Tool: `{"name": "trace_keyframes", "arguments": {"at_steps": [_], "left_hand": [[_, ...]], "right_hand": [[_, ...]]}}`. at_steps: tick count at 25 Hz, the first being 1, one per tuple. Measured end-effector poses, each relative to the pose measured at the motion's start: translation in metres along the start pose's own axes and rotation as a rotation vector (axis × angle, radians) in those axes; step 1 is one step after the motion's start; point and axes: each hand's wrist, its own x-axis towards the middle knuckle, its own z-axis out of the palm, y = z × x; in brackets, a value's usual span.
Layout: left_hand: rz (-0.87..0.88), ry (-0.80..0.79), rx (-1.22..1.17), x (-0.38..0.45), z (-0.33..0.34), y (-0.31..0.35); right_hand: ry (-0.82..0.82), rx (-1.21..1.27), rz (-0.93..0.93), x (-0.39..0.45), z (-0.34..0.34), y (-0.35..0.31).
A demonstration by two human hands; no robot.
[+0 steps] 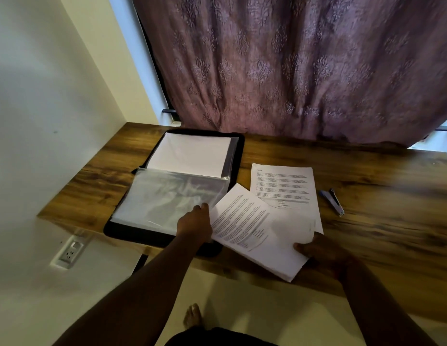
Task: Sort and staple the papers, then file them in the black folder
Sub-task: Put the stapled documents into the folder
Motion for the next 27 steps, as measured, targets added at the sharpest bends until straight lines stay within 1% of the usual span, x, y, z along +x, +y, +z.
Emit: {"name": "trace_keyframes", "arguments": {"at_steps": [5, 7, 9, 13, 15, 17, 19, 21, 23, 24, 25, 27], "left_hand": [[0.037, -0.032, 0.113, 0.028, -0.012, 0.016], [0.055, -0.036, 0.097, 0.041, -0.015, 0.022], [0.045, -0.004, 0.022, 0.055, -0.018, 0.026], [0.015, 0.194, -0.244, 0.073, -0.021, 0.029], [0.028, 0.251, -0.318, 0.076, -0.023, 0.029], [0.065, 0.269, -0.332, 0.080, -0.025, 0.026], [0.120, 0.251, -0.321, 0.082, -0.025, 0.023], [0.180, 0.231, -0.296, 0.082, -0.023, 0.020], [0.216, 0.252, -0.287, 0.082, -0.021, 0.016], [0.219, 0.261, -0.291, 0.082, -0.022, 0.015], [0.221, 0.258, -0.293, 0.082, -0.022, 0.014], [0.238, 0.204, -0.245, 0.079, -0.023, 0.011]], "right_hand": [[-0.023, 0.053, -0.035, 0.000, 0.006, 0.000], [-0.019, 0.004, -0.083, -0.002, 0.009, -0.004], [0.002, -0.051, -0.110, -0.002, 0.009, -0.007], [0.016, -0.048, -0.125, 0.004, 0.006, -0.015], [0.006, -0.018, -0.118, 0.007, 0.006, -0.023], [-0.003, 0.004, -0.087, 0.011, 0.005, -0.030], [-0.009, 0.025, -0.034, 0.017, 0.004, -0.038], [-0.057, 0.081, 0.024, 0.024, -0.001, -0.044], [-0.129, 0.111, 0.095, 0.032, -0.005, -0.049], [-0.137, 0.123, 0.123, 0.036, -0.007, -0.050], [-0.126, 0.128, 0.143, 0.041, -0.009, -0.051], [-0.051, 0.105, 0.170, 0.052, -0.012, -0.052]]}}
